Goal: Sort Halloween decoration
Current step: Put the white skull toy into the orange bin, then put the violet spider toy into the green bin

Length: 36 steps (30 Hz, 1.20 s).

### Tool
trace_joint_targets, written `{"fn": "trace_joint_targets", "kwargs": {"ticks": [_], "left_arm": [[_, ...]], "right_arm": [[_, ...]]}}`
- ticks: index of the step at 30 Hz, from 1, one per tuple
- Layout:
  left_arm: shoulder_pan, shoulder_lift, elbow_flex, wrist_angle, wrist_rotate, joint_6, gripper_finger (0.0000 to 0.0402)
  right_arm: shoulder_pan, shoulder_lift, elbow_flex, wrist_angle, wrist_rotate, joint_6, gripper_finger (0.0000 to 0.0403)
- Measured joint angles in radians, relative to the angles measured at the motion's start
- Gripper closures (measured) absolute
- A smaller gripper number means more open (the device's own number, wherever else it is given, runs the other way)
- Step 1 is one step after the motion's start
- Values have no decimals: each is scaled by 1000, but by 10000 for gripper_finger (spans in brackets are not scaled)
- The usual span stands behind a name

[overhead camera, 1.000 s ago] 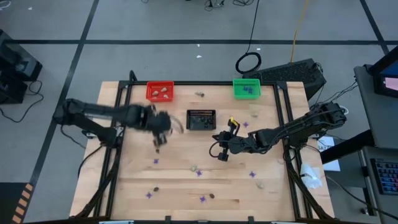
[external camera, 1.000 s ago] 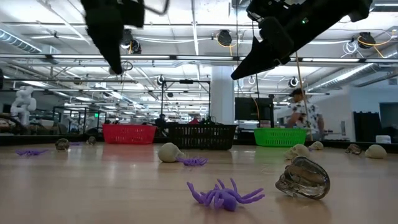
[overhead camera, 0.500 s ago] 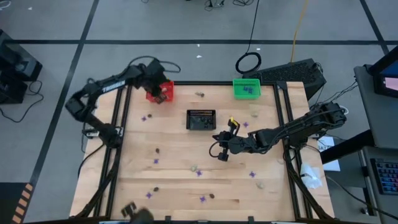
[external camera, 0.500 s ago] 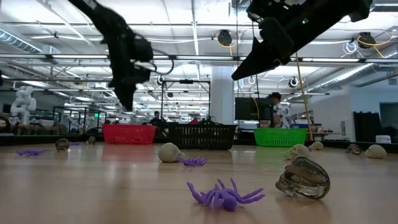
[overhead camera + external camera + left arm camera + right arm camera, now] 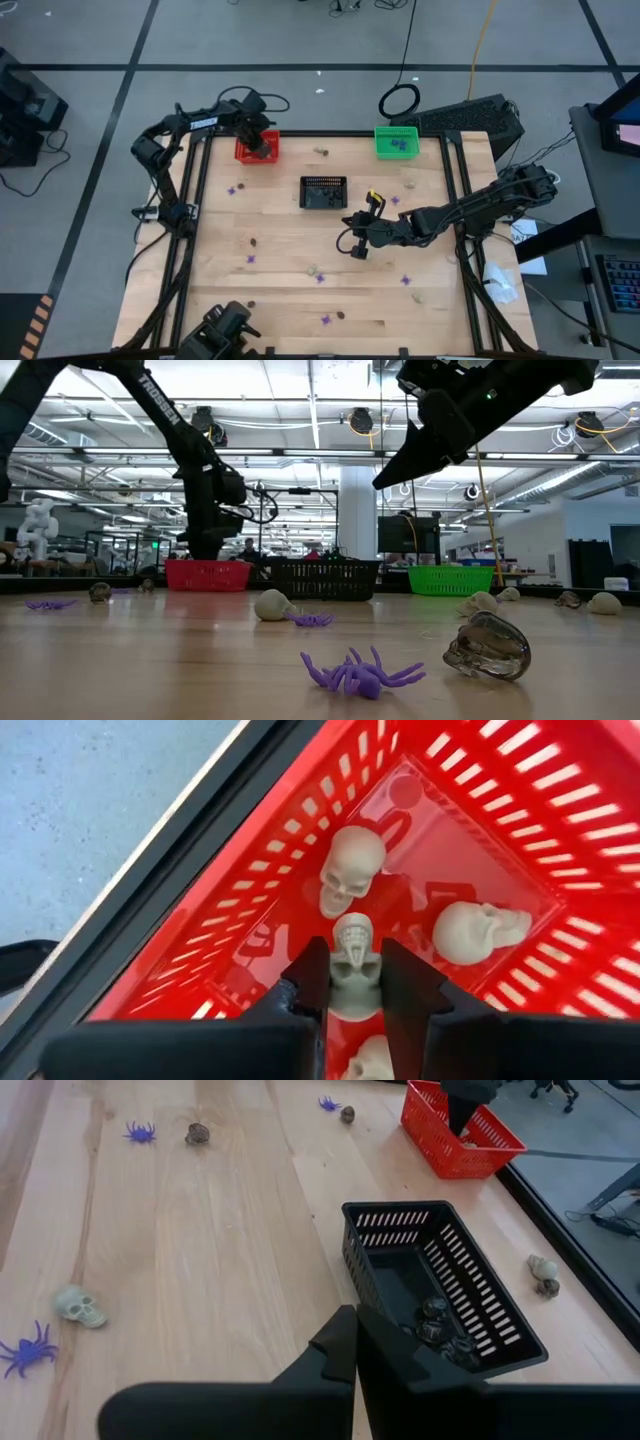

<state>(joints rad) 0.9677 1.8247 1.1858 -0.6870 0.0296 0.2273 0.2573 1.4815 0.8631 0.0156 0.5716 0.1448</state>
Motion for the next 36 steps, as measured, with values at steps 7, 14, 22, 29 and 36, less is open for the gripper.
{"fn": "trace_joint_targets", "kwargs": {"ticks": [7, 14, 22, 29, 36], "left_arm": [[-1, -23, 2, -22, 0, -9, 265], [-40, -153, -12, -7, -5, -33, 242], [-200, -437, -188, 215, -5, -94, 313], [-410, -714, -448, 510, -6, -144, 356], [-617, -929, -676, 733, -6, -206, 366]], "right_arm": [[-1, 0, 0, -23, -26, 12, 403], [-4, 0, 0, -26, -124, 27, 403], [9, 15, 0, -16, -132, 53, 382], [33, 96, 0, 115, -214, 79, 335], [59, 242, 52, 175, -287, 128, 279]]}}
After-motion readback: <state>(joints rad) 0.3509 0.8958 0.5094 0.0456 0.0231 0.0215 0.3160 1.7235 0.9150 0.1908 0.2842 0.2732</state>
